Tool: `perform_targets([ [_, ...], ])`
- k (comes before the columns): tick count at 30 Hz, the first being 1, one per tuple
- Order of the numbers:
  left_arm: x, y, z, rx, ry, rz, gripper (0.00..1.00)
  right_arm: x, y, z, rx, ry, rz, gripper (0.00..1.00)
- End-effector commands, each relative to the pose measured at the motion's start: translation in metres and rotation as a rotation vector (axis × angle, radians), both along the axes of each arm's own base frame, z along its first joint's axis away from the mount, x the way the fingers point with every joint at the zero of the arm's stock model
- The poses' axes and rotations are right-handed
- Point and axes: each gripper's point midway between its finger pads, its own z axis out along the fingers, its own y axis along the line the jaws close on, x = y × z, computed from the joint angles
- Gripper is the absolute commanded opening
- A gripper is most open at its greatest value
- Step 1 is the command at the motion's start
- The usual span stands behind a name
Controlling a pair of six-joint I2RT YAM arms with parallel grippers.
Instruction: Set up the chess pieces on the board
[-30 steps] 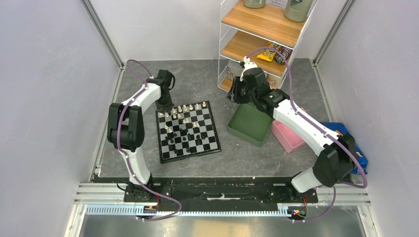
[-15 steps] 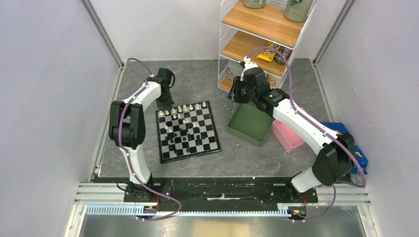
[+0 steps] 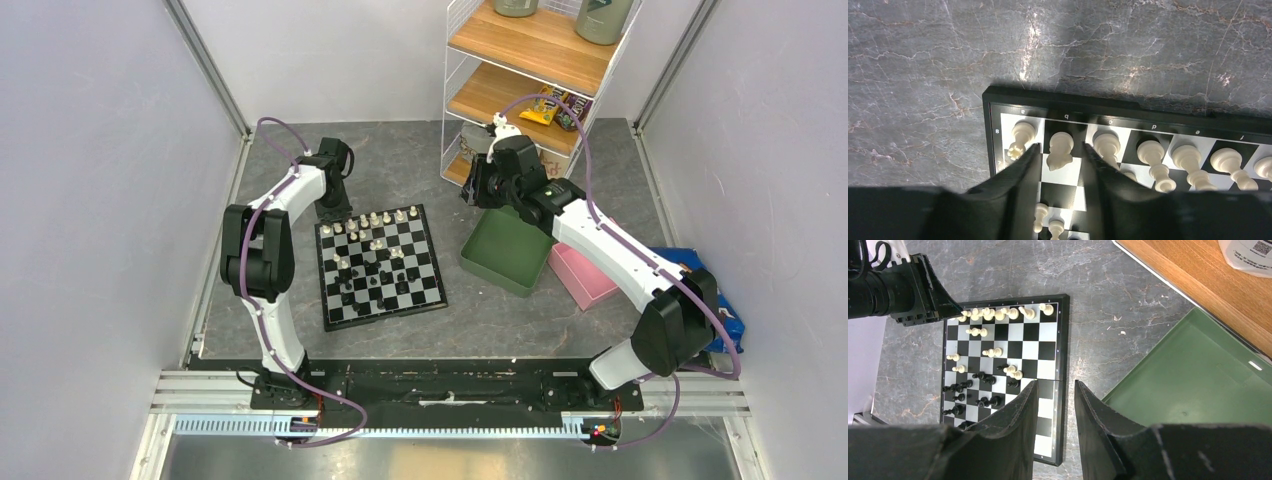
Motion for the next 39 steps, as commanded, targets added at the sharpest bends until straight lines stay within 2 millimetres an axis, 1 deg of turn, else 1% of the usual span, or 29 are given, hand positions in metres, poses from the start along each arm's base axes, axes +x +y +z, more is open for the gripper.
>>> perform_targets([
  [1,0.019,0.000,0.018,-0.003,-0.072,-0.030,0.47,0.008,0.010,0.027,0.056,-0.057,0.027,0.40],
  [2,0.020,0.000,0.022,-0.003,-0.080,-0.032,0.51,0.009,0.010,0.028,0.059,-0.055,0.027,0.40],
  [5,0.024,0.000,0.035,-0.005,-0.114,-0.031,0.59,0.008,0.010,0.027,0.060,-0.053,0.031,0.40],
  [8,0.023,-0.003,0.050,-0.027,-0.150,-0.029,0.61,0.008,0.010,0.027,0.061,-0.052,0.032,0.40],
  [12,0.015,-0.011,0.078,-0.093,-0.239,-0.038,0.63,0.009,0.013,0.024,0.061,-0.044,0.040,0.40],
  [17,0.000,-0.023,0.113,-0.181,-0.333,-0.065,0.65,0.009,0.026,0.010,0.063,0.013,0.101,0.41],
  [19,-0.007,-0.026,0.123,-0.207,-0.362,-0.074,0.66,0.007,0.033,0.003,0.065,0.043,0.139,0.42],
  [22,-0.025,-0.026,0.139,-0.231,-0.402,-0.077,0.68,0.005,0.047,-0.009,0.078,0.100,0.202,0.43],
  [23,-0.035,-0.025,0.142,-0.233,-0.410,-0.078,0.69,0.005,0.051,-0.013,0.073,0.118,0.215,0.43],
  [26,-0.067,-0.012,0.145,-0.198,-0.418,-0.055,0.72,-0.001,0.065,-0.026,0.034,0.154,0.258,0.41],
  [28,-0.088,0.000,0.146,-0.162,-0.432,-0.030,0.77,-0.005,0.075,-0.037,-0.008,0.165,0.272,0.40],
  [31,-0.114,0.006,0.146,-0.157,-0.445,-0.035,0.79,-0.012,0.094,-0.053,-0.085,0.173,0.304,0.38],
  [33,-0.126,0.009,0.142,-0.153,-0.441,-0.027,0.80,-0.016,0.108,-0.066,-0.131,0.182,0.329,0.37],
  [35,-0.132,0.008,0.137,-0.169,-0.448,-0.021,0.80,-0.016,0.119,-0.081,-0.172,0.197,0.344,0.34],
  [37,-0.137,0.009,0.128,-0.166,-0.443,-0.019,0.80,-0.017,0.131,-0.095,-0.205,0.202,0.367,0.32],
  [39,-0.144,0.017,0.120,-0.129,-0.424,-0.002,0.80,-0.015,0.134,-0.110,-0.253,0.211,0.353,0.31],
])
